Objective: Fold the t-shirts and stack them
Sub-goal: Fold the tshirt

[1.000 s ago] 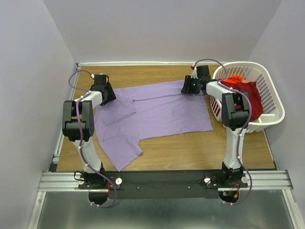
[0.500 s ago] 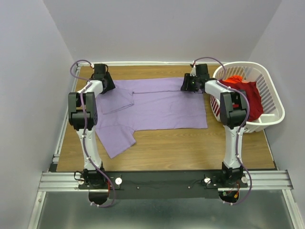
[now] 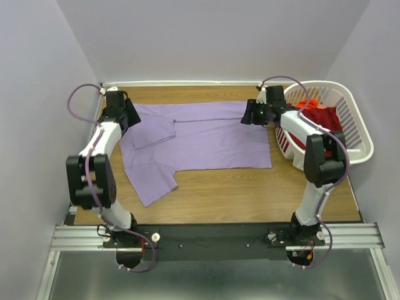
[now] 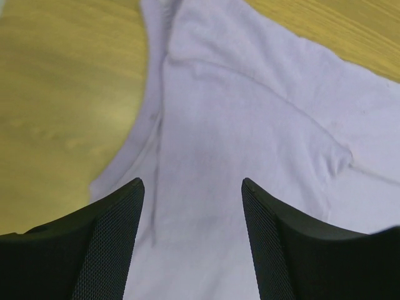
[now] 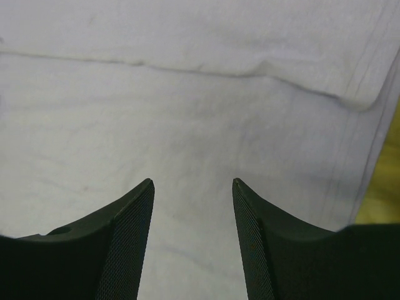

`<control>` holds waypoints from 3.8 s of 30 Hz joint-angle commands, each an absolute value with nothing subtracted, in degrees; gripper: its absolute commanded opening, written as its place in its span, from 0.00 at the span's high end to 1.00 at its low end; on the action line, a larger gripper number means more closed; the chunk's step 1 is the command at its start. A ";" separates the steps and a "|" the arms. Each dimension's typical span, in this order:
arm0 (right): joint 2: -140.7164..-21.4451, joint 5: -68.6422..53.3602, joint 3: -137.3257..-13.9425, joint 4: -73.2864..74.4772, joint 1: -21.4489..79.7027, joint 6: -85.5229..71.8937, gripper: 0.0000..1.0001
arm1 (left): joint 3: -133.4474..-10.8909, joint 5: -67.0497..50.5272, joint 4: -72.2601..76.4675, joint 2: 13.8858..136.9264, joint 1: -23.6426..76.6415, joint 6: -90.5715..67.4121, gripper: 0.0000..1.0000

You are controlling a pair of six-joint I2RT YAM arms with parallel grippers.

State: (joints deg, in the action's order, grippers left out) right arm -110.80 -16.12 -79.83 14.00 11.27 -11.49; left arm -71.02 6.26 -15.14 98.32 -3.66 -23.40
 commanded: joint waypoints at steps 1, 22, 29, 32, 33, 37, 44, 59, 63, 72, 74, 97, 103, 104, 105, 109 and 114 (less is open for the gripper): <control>-103.21 -17.85 -73.66 18.62 12.91 -10.99 0.39 | -58.58 11.42 -15.47 86.77 -6.14 -22.59 0.28; -89.39 -11.51 -63.19 22.59 19.07 -10.11 0.39 | -46.93 10.47 -20.48 84.98 -9.58 -22.32 0.46; -89.38 -12.13 -63.11 22.41 19.07 -9.84 0.39 | -49.92 9.14 -23.99 86.31 -9.58 -23.64 0.46; -89.39 -13.09 -63.28 22.15 19.07 -9.84 0.39 | -52.20 10.71 -26.53 85.43 -9.67 -23.99 0.48; -89.21 -13.10 -63.28 22.15 19.07 -9.84 0.39 | -52.73 10.72 -27.94 85.78 -9.67 -23.65 0.49; -88.51 -12.92 -63.19 22.06 19.07 -9.67 0.39 | -53.96 8.79 -30.23 86.83 -9.67 -23.47 0.49; -87.80 -12.92 -63.11 21.97 19.07 -9.58 0.39 | -53.70 7.82 -31.55 88.06 -9.67 -24.26 0.49; -86.84 -11.87 -62.32 21.53 19.07 -9.58 0.39 | -51.95 8.18 -29.71 95.10 -9.58 -25.75 0.52; -86.92 -11.43 -62.23 21.53 19.07 -9.49 0.39 | -50.72 7.65 -28.57 95.36 -9.67 -26.37 0.60; -86.57 -9.07 -61.35 21.62 19.07 -10.81 0.38 | -48.78 6.15 -27.16 91.85 -9.67 -26.98 1.00; -85.96 -7.48 -60.82 21.80 19.07 -11.95 0.38 | -48.60 5.98 -26.98 90.53 -9.58 -26.90 1.00; -83.93 11.33 -51.24 28.48 19.16 -21.79 0.42 | -40.43 17.75 -20.13 72.95 -10.28 -29.88 1.00; -85.78 13.97 -50.54 28.56 20.30 -23.38 0.42 | -40.78 19.51 -20.65 72.43 -10.46 -30.67 1.00; -85.78 14.41 -50.71 28.74 21.43 -23.55 0.43 | -40.61 19.69 -20.65 72.16 -10.46 -30.85 1.00; -85.78 15.11 -50.80 28.83 22.14 -23.64 0.43 | -40.43 19.86 -20.65 71.90 -10.46 -30.85 1.00; -86.75 15.55 -51.42 29.35 22.94 -24.08 0.42 | -40.52 19.87 -20.57 71.45 -10.37 -30.94 1.00; -88.68 15.39 -50.36 29.62 23.03 -24.79 0.42 | -40.43 19.77 -20.66 71.28 -10.37 -31.02 1.00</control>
State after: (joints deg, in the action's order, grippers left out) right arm -86.87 13.54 -51.27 28.08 22.92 -23.09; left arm -40.80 17.04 -21.08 72.69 -9.80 -30.15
